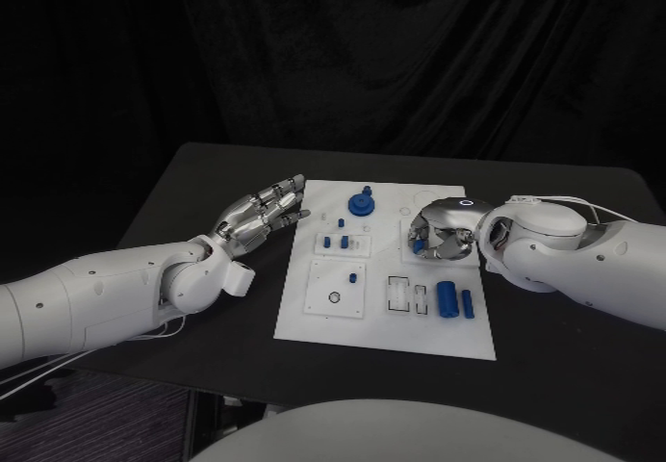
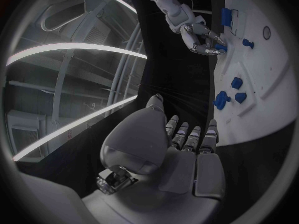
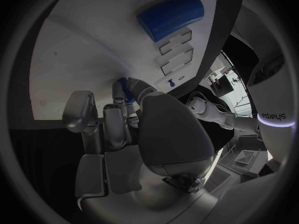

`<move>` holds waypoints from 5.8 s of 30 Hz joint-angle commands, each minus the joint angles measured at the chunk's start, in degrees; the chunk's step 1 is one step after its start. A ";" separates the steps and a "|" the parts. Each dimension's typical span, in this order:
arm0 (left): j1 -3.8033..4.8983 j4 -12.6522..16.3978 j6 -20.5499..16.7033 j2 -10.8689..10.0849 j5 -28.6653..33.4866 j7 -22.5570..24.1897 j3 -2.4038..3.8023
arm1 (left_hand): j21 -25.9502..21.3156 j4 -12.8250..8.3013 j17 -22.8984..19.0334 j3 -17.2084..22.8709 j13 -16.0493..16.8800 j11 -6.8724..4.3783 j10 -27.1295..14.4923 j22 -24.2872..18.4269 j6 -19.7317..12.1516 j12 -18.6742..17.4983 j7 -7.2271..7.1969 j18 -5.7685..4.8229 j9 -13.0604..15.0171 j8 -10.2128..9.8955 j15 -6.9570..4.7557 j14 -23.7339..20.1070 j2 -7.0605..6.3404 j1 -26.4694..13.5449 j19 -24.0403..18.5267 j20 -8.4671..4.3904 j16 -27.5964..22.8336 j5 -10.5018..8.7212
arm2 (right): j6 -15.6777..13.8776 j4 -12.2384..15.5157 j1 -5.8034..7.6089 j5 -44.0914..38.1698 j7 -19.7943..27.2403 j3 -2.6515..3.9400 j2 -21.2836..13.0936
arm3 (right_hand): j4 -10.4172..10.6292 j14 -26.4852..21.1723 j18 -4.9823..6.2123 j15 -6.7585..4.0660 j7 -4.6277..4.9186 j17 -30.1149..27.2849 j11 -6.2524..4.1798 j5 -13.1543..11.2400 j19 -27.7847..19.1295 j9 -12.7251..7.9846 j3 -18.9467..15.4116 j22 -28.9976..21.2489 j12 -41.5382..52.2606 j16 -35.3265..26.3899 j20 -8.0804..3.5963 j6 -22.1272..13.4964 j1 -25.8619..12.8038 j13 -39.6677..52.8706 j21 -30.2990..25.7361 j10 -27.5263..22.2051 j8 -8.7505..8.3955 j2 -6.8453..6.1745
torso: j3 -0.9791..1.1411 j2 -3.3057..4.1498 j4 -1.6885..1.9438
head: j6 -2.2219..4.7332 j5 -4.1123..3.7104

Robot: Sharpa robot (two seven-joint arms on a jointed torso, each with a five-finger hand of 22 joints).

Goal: Assemble the parts on the task board

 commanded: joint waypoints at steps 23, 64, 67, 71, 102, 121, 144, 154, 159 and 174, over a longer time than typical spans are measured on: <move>-0.42 0.10 0.74 -0.49 0.06 1.82 0.04 | -0.19 -0.24 0.01 0.26 -0.02 -0.01 -0.12 -0.30 -0.22 0.10 -0.15 0.94 0.02 0.05 0.35 -0.13 0.55 0.76 0.05 0.24 0.01 0.29 | -3.16 6.06 3.93 0.03 -1.90 0.04 -2.90 | -1.77 0.26 -0.45 -0.93 -0.79 0.35 -0.98 -1.96 0.35 9.08 -0.16 7.99 1.33 -0.18 -0.92 1.38 -1.24 2.21 0.65 2.00 8.22 0.92 | -0.02 -0.01 -0.18 | -0.01 1.41; -1.39 -0.85 1.61 1.08 0.06 1.38 0.04 | -0.49 0.17 -0.05 0.16 0.01 0.85 0.06 -1.37 -1.08 0.38 -1.12 0.85 -0.09 -0.11 0.22 -0.36 1.00 0.28 -0.49 0.13 -0.12 0.17 | -2.32 9.56 -3.76 -8.30 4.19 0.04 10.23 | -1.94 1.39 -1.01 -0.82 -0.51 3.16 -0.73 -2.79 1.46 10.29 1.07 8.74 -0.96 1.36 -0.98 -0.12 -1.33 1.71 3.34 2.20 7.94 0.03 | 0.01 -0.12 0.08 | -0.01 5.58; -1.41 -0.86 1.57 1.04 0.06 1.38 0.05 | -0.49 0.17 -0.05 0.16 0.00 0.86 0.05 -1.34 -1.10 0.37 -1.12 0.86 -0.10 -0.11 0.21 -0.36 1.02 0.27 -0.49 0.11 -0.13 0.18 | -2.02 9.14 -3.86 -9.18 4.05 0.04 10.65 | -2.00 1.38 -1.02 -0.78 -0.45 3.13 -0.68 -2.74 1.47 10.26 1.14 8.75 -1.07 1.36 -0.95 -0.35 -1.29 1.70 3.37 2.17 7.75 -0.01 | 0.03 -0.10 0.04 | -0.01 5.61; -1.42 -0.92 1.61 1.05 0.06 1.39 0.05 | -0.49 0.18 -0.06 0.17 0.00 0.86 0.04 -1.32 -1.10 0.37 -1.12 0.86 -0.10 -0.11 0.20 -0.37 1.04 0.27 -0.49 0.11 -0.13 0.20 | -1.92 8.66 -3.94 -9.96 3.84 0.04 11.07 | -2.04 1.37 -1.01 -0.74 -0.40 3.09 -0.63 -2.72 1.46 10.23 1.19 8.75 -1.16 1.35 -0.92 -0.53 -1.27 1.70 3.36 2.16 7.59 -0.04 | 0.04 0.00 0.05 | -0.01 5.69; -1.74 -1.57 2.07 1.50 0.06 1.36 0.05 | -0.52 0.20 -0.07 0.23 -0.04 0.87 -0.09 -1.41 -1.49 0.17 -1.13 0.87 -0.15 -0.18 0.19 -0.42 1.18 0.26 -0.54 0.08 -0.16 0.27 | 0.12 5.46 -4.94 -14.17 2.20 0.04 12.73 | -2.31 0.98 -0.80 -0.57 -0.19 2.20 -0.43 -2.27 1.02 10.15 1.49 8.45 -1.56 0.87 -0.78 -0.72 -1.09 1.66 2.30 2.01 7.09 -0.07 | -0.05 -0.12 0.10 | -0.01 5.61; -1.88 -1.87 2.60 1.88 2.43 0.89 0.05 | -0.51 0.05 -0.06 0.34 -0.04 0.90 -0.15 -1.36 -1.34 0.16 -1.02 0.88 -0.12 -0.14 0.24 -0.42 1.25 0.42 -0.52 0.09 -0.14 0.49 | 0.80 4.38 -6.04 -14.21 2.50 0.04 13.42 | -1.79 0.14 -0.54 0.28 0.75 1.51 0.44 -4.12 0.02 6.94 2.45 8.07 -3.35 0.41 -0.02 -7.09 -2.44 1.69 1.03 -0.27 -0.07 -0.97 | 0.02 -0.11 -0.01 | -0.01 5.69; -1.97 -1.85 1.61 1.57 2.64 1.86 0.05 | -0.60 0.18 -0.11 -0.05 0.01 0.86 -0.07 -1.77 -0.80 0.46 -0.95 1.00 -0.02 0.02 -0.53 -0.60 0.74 0.22 -0.71 -0.49 -0.25 0.38 | -10.66 6.14 -5.98 -12.66 4.19 0.10 9.11 | 2.72 -5.68 1.29 5.42 -3.76 -4.27 6.59 -11.45 -6.25 -6.85 -5.30 5.59 -5.41 -1.81 4.96 -28.75 -3.05 0.54 -9.12 -26.93 -12.60 -3.41 | 0.06 -0.08 0.04 | -0.01 5.83; -2.09 -1.93 0.58 1.31 1.49 2.57 0.04 | -0.63 1.01 -0.18 -0.49 0.03 1.02 0.00 -2.04 -0.41 0.74 -1.03 1.06 0.02 0.09 -1.43 -0.82 0.67 -0.38 -0.85 -1.42 -0.38 -0.32 | -14.55 12.34 1.20 -8.34 3.45 0.12 0.01 | 5.09 -5.40 1.06 5.60 -3.82 -3.86 6.63 -11.17 -5.62 -7.38 -6.17 5.95 -2.99 -1.13 5.16 -27.91 -1.54 0.29 -7.71 -27.55 -12.14 -3.52 | 0.14 -0.21 -0.18 | -0.01 5.62; -2.11 -1.95 0.25 1.33 1.41 2.71 0.04 | -0.63 1.29 -0.18 -0.67 0.05 0.99 0.06 -2.08 -0.24 0.86 -1.04 1.05 0.04 0.12 -1.52 -0.82 0.66 -0.67 -0.86 -1.54 -0.38 -0.69 | -13.57 15.42 3.89 -7.44 1.94 0.07 -5.05 | 6.25 -5.01 0.90 4.86 -3.33 -3.82 5.86 -11.41 -4.88 -6.40 -6.62 6.23 -0.10 -0.84 4.61 -22.18 -1.22 0.09 -6.39 -25.42 -10.38 -2.75 | 0.08 -0.35 -0.24 | -0.01 5.12; -2.20 -1.53 -0.97 1.35 -0.64 4.41 0.04 | -0.64 1.51 -0.19 -1.10 0.10 0.90 0.29 -2.29 0.47 1.37 -1.14 1.08 0.11 0.25 -2.20 -0.88 0.67 -1.31 -0.95 -2.19 -0.40 -1.12 | -8.30 18.71 4.34 0.87 -2.67 0.00 -16.78 | 8.42 -5.55 1.39 -0.13 0.87 -8.18 -0.60 -9.59 -5.20 -4.02 -7.07 5.32 19.03 -3.95 0.17 -5.87 -2.81 8.04 -9.46 -0.77 -4.37 -0.66 | -0.09 -0.35 -0.14 | -0.01 0.88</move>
